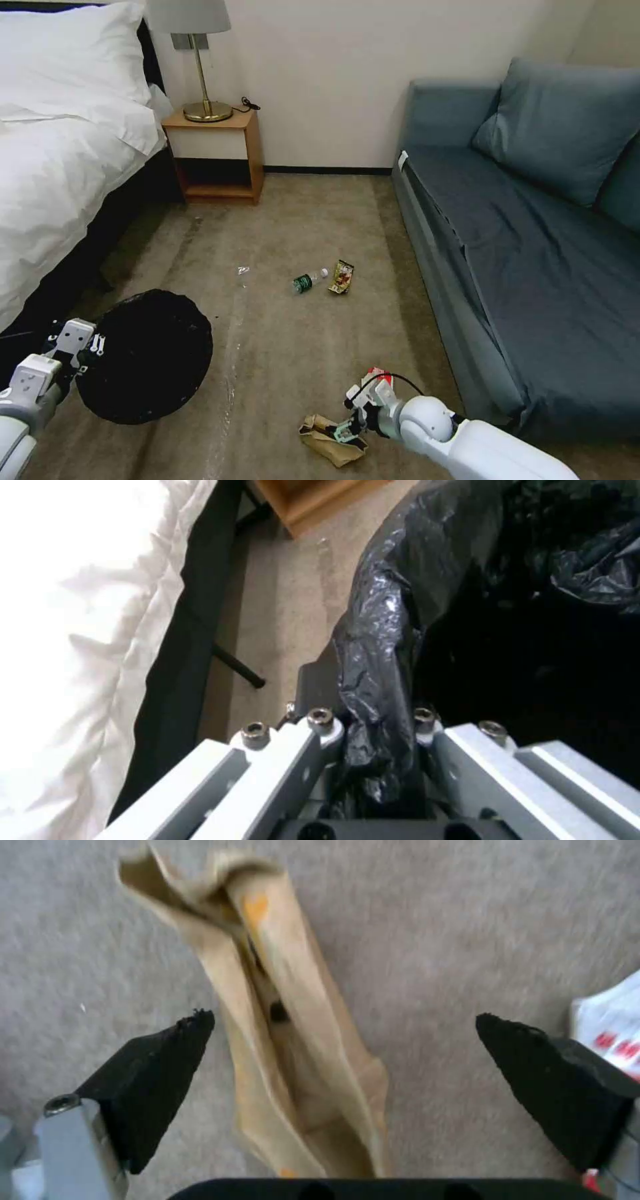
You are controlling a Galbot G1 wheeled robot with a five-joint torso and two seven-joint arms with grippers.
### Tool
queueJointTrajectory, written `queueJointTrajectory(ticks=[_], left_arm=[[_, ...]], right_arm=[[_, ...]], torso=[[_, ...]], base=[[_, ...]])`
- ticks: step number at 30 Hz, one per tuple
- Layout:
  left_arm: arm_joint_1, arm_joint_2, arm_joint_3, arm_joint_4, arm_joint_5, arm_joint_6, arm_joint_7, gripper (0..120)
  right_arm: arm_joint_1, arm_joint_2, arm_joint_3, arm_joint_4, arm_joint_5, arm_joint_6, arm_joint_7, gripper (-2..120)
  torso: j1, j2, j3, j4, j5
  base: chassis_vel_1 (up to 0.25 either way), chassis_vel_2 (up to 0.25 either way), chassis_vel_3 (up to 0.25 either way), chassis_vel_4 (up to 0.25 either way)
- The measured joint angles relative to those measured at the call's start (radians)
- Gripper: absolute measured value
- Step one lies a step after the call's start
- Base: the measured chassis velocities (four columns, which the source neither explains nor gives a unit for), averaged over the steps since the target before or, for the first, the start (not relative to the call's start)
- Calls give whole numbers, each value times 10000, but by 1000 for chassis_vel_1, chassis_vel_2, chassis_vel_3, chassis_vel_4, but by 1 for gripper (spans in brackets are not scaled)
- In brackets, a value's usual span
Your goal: Pick up the trash bin, then pick up the garbage on the floor and place it into the trash bin.
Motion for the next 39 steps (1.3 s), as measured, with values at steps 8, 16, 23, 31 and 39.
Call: queueJointTrajectory(ticks=[8, 16, 23, 31, 39], left_arm=[[245, -132, -214, -108, 41, -146, 66, 4], [364, -214, -321, -181, 17, -246, 106, 4], [401, -225, -348, -176, 1, -298, 111, 4], [469, -245, -407, -179, -7, -366, 136, 4], [487, -337, -412, -89, -3, -498, 166, 4]], right_arm=[[-203, 366, 41, -724, -580, 593, -156, 100], [-241, 979, 28, -1972, -1033, 1242, -371, 100], [-215, 1313, 145, -2575, -1205, 1720, -608, 83], [-301, 1286, 327, -2561, -1256, 1859, -666, 58], [-418, 1256, 464, -2322, -1235, 1847, -731, 31]], torso=[[0, 0, 0, 0, 0], [0, 0, 1, 0, -2], [-1, 4, -3, -9, -16], [-1, 2, -1, 0, 2], [2, -2, 4, 5, 13]], base=[[0, 0, 0, 0], [0, 0, 0, 0], [0, 0, 0, 0], [0, 0, 0, 0], [0, 0, 0, 0]])
